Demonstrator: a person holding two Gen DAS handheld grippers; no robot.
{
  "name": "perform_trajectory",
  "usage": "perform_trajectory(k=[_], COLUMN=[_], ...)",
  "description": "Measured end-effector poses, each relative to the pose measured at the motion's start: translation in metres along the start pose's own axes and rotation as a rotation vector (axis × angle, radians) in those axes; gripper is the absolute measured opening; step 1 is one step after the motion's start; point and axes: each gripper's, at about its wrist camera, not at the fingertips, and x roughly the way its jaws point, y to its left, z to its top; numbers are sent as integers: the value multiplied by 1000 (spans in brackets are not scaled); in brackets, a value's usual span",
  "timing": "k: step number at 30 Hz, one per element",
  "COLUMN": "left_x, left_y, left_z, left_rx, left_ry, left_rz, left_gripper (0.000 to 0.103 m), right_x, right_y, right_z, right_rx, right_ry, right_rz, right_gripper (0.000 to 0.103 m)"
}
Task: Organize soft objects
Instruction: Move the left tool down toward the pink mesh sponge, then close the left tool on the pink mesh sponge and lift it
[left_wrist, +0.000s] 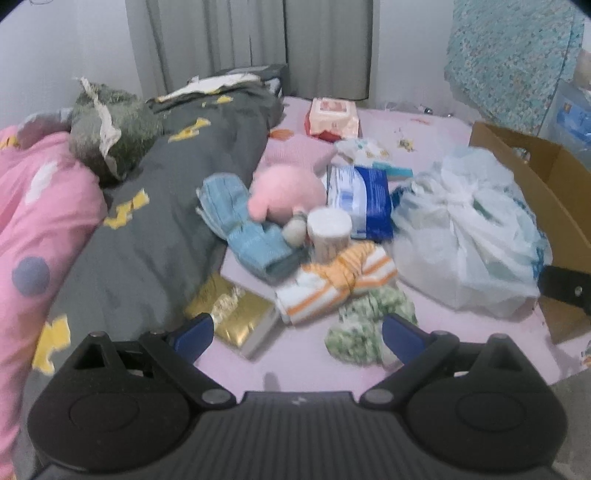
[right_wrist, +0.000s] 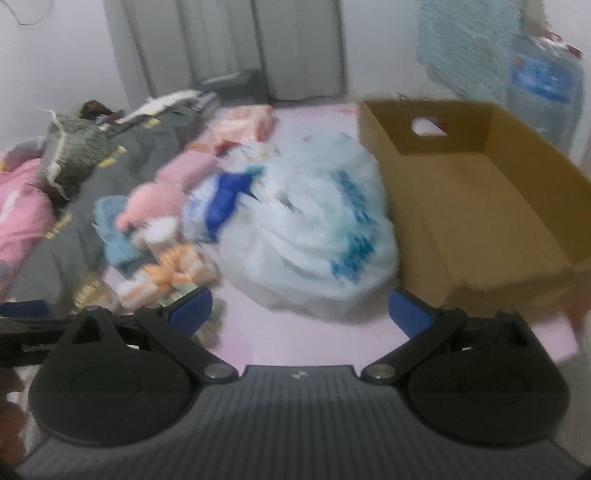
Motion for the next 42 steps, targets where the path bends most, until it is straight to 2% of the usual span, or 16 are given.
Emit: perform_trajectory(k=[3, 8, 12, 15, 19, 21, 24, 26, 31, 33, 38, 42], left_x=[4, 13, 31, 53, 87, 107, 145, 172, 237, 261, 294, 306], left_y=[7, 22, 40, 49, 48, 48, 42, 37, 24, 19, 15, 12], left_z=[19, 55, 87, 113, 146, 162, 182, 191, 211, 215, 220, 224], left_rx=[16, 63, 50, 60, 139, 175, 233, 261, 330, 353, 377, 366], left_ry=[-7, -51, -89, -99, -108, -94, -31, 15, 153, 210, 281, 302], left_rz=[-22, -67, -158, -183, -134, -170, -216, -226, -242, -219, -208, -213], left_gripper=[99, 99, 99, 99, 98, 97, 95, 94, 96, 96, 96, 93], right_x=[10, 37, 61, 94, 165, 202, 254, 286, 354, 375, 408, 417], right_y=[7, 20, 30, 38, 44, 49, 60, 66, 84, 89, 88, 85], right_z=[25, 81, 128, 164, 207, 222, 233, 236, 235, 233, 225, 226], right_rx=[-5, -29, -24, -6, 97, 129, 160, 176, 188, 195, 260, 300], right_ry=[34, 97, 118, 155, 272, 339, 412, 464, 576, 613, 684, 668], right_rz=[110, 228, 294, 321, 356, 368, 360, 367, 372, 371, 388, 422], right_gripper=[102, 102, 102, 102, 100, 97, 91, 82, 69, 64, 52, 48])
